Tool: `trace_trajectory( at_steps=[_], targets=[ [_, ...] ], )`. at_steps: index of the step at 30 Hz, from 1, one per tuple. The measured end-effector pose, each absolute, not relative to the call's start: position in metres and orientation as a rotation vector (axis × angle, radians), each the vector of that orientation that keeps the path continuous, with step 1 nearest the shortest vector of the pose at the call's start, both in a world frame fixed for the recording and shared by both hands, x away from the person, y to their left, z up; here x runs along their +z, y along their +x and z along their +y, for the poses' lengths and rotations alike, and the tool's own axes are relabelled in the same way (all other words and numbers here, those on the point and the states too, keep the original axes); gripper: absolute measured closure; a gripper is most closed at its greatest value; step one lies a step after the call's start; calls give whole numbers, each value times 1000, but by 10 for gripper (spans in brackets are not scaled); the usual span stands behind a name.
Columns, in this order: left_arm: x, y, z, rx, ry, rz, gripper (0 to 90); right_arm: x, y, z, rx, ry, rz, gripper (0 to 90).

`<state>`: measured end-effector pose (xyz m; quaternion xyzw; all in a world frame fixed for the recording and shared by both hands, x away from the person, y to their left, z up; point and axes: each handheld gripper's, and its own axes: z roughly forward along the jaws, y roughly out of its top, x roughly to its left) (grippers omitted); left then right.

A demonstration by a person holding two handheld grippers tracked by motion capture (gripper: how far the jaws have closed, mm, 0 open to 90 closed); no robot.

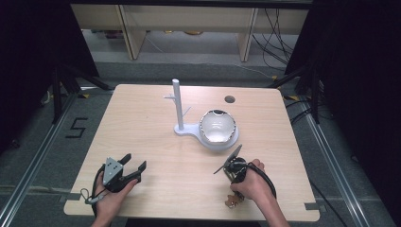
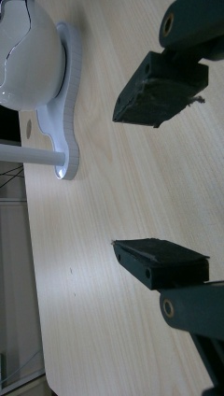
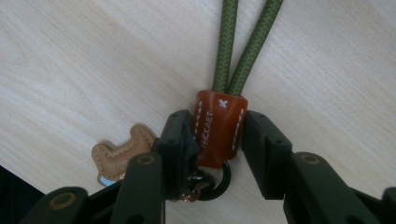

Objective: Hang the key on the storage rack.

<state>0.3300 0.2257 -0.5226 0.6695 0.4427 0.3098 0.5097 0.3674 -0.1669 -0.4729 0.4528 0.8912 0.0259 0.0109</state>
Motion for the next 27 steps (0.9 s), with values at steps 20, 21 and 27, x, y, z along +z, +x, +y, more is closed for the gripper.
trace_trajectory(
  at_steps=[20,21,27],
  targets=[
    [-523,330,226,748,1612,1060,317,-465,356,-173,268,1424,2743,687],
    [-523,330,226,748,1612,1060,317,-465,356,-173,268,1424,2743,687],
    [-523,330,225,753,1615,1058,318,-462,345,-183,445,1378,2676,689]
  ],
)
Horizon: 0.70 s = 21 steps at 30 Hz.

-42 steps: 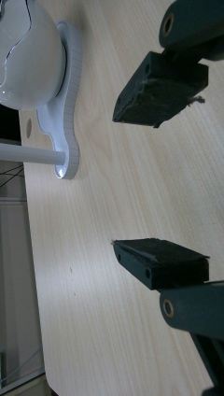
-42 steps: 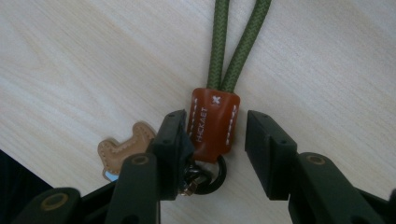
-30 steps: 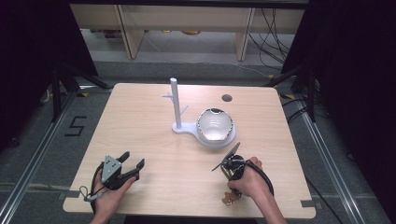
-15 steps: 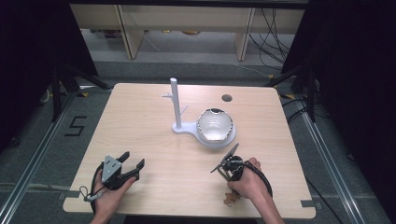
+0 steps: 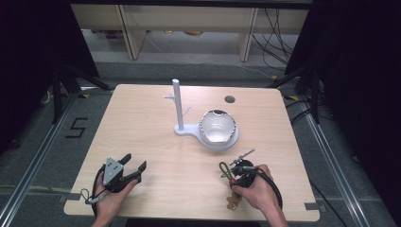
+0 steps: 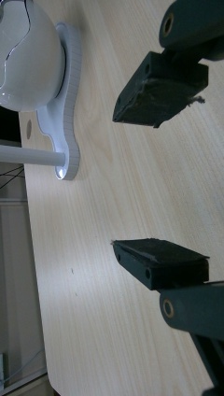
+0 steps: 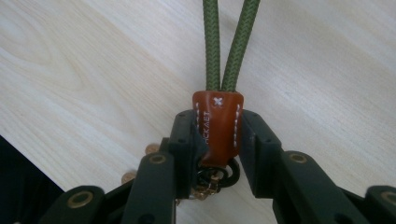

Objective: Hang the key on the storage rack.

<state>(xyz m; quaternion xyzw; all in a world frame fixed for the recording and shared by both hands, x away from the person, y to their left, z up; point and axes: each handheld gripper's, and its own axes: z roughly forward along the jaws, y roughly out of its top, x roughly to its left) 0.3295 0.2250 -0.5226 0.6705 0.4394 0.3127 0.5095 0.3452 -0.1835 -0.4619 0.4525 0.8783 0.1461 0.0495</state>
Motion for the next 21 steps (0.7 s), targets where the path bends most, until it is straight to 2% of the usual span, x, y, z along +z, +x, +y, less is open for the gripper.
trace_trajectory(
  at_steps=[14,21],
  targets=[
    [-523,329,225,754,1614,1059,318,-463,321,-195,831,1272,2509,690],
    [-523,329,225,755,1616,1060,317,-466,318,-199,914,1226,2459,690]
  ],
)
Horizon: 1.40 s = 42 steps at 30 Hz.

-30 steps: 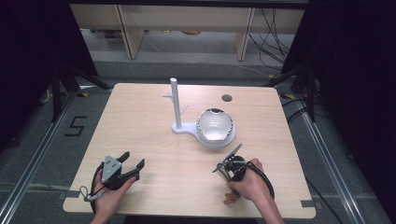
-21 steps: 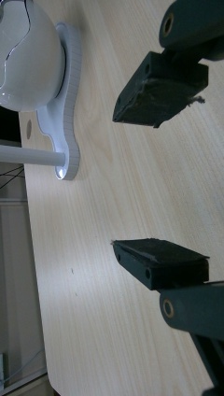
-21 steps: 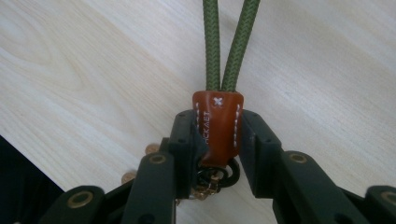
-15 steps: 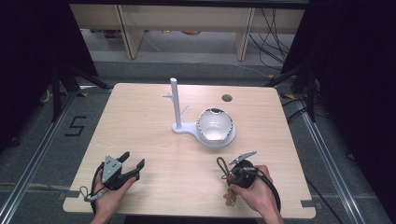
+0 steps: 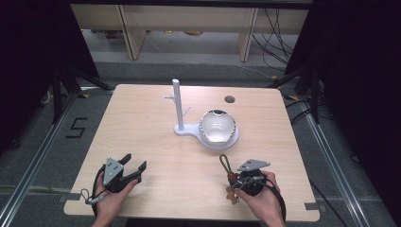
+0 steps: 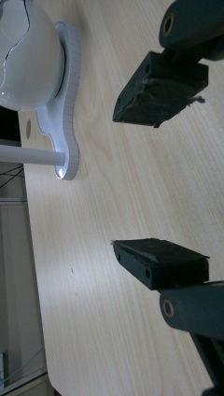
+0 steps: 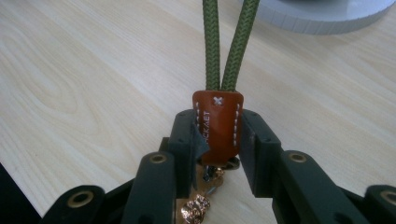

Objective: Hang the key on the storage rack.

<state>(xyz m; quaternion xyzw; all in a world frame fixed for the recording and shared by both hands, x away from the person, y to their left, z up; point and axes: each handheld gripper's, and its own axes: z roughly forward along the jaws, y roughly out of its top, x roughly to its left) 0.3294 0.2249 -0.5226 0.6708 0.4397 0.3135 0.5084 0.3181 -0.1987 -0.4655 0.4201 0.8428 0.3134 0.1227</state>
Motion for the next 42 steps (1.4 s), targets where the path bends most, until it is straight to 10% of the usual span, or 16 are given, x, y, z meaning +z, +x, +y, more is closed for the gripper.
trace_trajectory(
  at_steps=[42],
  targets=[
    [-523,330,225,754,1613,1061,316,-463,314,-199,1263,1098,2139,690]
  ],
)
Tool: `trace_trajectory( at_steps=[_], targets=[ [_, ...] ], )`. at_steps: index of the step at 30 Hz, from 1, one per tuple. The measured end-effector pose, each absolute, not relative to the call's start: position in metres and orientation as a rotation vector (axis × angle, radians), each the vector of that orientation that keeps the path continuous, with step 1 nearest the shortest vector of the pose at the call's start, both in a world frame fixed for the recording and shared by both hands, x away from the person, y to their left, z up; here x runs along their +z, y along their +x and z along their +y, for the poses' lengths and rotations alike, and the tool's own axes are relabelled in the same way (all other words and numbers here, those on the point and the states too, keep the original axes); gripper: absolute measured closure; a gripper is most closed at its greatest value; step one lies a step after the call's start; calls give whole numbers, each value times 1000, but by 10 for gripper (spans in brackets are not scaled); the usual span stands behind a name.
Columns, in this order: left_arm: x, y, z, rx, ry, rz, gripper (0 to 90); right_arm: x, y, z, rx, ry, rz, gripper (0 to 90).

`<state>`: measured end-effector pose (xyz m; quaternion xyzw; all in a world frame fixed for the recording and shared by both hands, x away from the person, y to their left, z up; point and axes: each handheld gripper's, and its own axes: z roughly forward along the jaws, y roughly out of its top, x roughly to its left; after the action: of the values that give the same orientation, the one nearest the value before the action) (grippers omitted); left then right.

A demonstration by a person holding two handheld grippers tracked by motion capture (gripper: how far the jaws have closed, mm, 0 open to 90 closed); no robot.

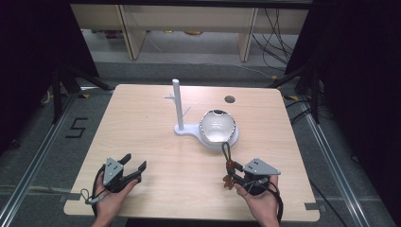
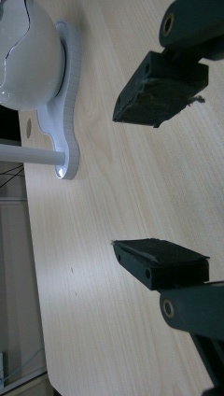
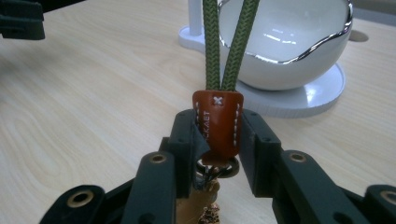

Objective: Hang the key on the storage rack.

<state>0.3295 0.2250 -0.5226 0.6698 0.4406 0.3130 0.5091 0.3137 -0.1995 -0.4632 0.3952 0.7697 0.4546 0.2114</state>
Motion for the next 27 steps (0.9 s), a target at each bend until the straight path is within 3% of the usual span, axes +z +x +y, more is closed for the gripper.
trace_trajectory(
  at_steps=[27],
  targets=[
    [-523,329,226,730,1569,1075,323,-450,319,-195,1417,1035,1957,690]
  ],
)
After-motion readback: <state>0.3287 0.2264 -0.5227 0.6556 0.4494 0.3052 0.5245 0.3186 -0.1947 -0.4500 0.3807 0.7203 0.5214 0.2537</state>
